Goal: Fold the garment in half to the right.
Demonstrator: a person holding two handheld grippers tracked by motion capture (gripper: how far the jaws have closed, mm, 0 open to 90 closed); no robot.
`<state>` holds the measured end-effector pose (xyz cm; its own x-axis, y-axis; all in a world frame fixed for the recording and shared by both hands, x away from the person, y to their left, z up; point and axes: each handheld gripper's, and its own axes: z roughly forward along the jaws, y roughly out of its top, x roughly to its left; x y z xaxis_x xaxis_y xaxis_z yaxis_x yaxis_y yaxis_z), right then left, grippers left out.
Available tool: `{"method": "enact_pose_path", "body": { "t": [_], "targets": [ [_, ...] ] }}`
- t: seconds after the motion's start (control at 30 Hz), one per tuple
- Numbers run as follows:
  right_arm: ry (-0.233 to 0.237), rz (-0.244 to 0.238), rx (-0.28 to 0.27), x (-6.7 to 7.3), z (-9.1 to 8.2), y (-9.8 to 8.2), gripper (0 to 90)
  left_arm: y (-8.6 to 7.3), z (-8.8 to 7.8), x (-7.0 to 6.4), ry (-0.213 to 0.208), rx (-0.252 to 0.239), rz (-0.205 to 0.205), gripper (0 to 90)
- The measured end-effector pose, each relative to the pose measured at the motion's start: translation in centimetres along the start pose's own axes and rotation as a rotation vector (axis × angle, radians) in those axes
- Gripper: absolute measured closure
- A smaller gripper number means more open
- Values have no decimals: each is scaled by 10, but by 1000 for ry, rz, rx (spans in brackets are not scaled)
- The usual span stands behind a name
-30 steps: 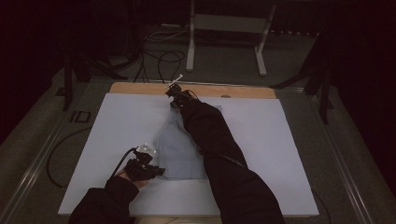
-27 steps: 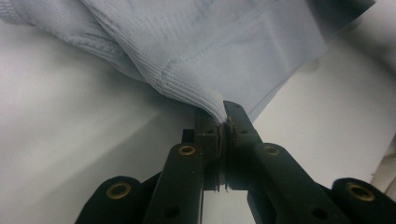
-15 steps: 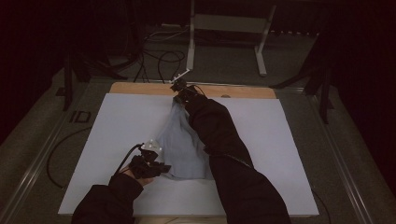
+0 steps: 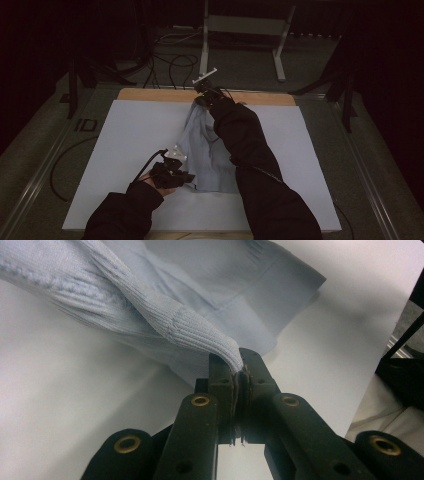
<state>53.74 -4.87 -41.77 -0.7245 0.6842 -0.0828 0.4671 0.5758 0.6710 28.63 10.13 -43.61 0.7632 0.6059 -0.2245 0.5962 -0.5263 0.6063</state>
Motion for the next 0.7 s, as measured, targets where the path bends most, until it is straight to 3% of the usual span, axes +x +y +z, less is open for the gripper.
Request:
{"method": "enact_pose_path", "body": {
  "t": [0.7],
  "targets": [
    [-16,51,-47,-28,-40,-15,872,33,11,-22,-42,6,73,870]
  ]
}}
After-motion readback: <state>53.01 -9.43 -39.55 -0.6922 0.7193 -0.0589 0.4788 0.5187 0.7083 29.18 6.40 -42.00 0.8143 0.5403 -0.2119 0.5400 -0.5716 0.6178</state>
